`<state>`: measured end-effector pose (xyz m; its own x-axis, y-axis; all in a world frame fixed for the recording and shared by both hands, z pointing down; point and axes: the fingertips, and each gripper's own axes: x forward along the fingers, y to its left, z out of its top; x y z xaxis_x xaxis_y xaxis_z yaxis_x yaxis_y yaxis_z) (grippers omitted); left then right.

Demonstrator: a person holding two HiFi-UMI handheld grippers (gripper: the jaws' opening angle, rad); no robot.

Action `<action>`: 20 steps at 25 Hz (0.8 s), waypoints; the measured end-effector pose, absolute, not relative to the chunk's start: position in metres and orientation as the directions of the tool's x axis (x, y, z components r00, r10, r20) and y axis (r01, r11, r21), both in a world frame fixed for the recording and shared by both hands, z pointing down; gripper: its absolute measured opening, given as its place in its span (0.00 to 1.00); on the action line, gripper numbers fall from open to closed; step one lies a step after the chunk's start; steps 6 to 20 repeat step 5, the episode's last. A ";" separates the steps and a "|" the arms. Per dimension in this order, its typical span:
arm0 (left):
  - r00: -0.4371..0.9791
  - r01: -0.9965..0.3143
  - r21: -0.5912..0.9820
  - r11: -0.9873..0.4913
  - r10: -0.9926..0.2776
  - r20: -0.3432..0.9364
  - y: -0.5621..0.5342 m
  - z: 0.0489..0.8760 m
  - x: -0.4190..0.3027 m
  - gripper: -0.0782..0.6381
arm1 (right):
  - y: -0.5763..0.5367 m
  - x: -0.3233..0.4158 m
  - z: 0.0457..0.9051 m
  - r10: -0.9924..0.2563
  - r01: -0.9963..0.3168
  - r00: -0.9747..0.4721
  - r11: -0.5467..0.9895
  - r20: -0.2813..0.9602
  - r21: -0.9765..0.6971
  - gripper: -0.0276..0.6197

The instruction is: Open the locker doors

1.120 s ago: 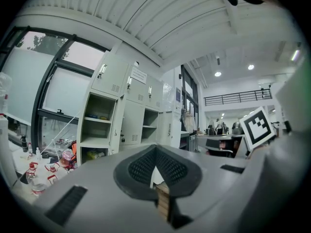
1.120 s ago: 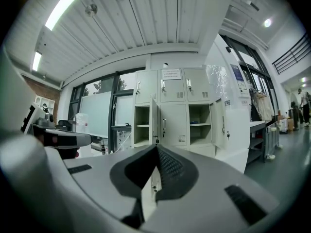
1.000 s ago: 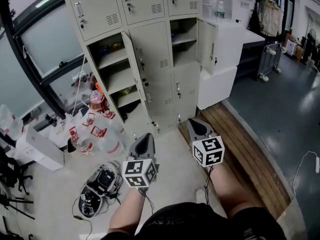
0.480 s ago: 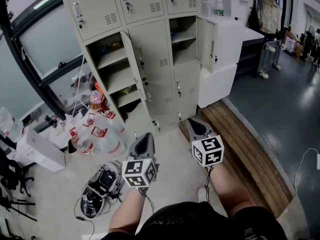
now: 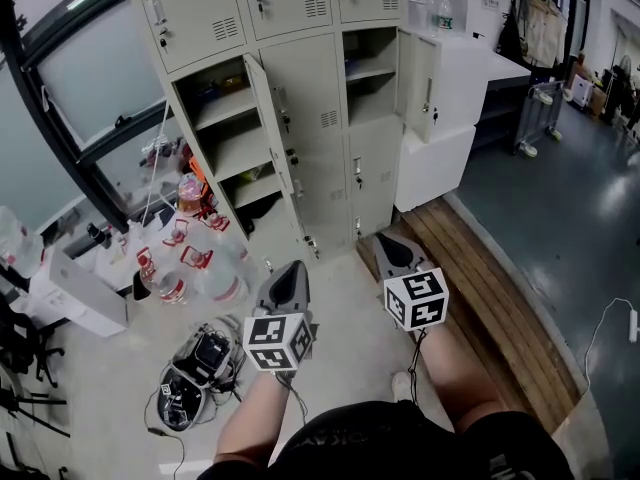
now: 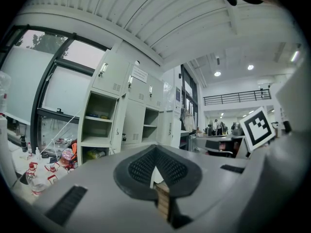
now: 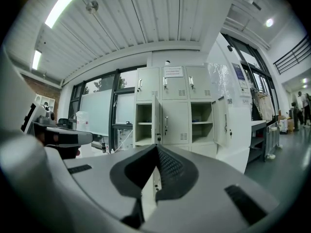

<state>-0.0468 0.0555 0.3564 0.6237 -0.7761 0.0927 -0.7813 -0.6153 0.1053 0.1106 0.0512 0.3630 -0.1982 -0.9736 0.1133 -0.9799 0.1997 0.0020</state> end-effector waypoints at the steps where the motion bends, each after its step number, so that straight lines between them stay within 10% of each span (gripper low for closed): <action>1: 0.623 -0.781 0.106 -0.615 -0.776 0.093 0.055 0.357 -0.048 0.11 | 0.050 0.110 0.364 -0.973 -0.980 -0.198 0.200 0.115 0.002 0.04; 20: 0.621 -0.783 0.106 -0.612 -0.778 0.095 0.050 0.359 -0.050 0.11 | 0.045 0.108 0.366 -0.973 -0.980 -0.200 0.201 0.120 0.002 0.04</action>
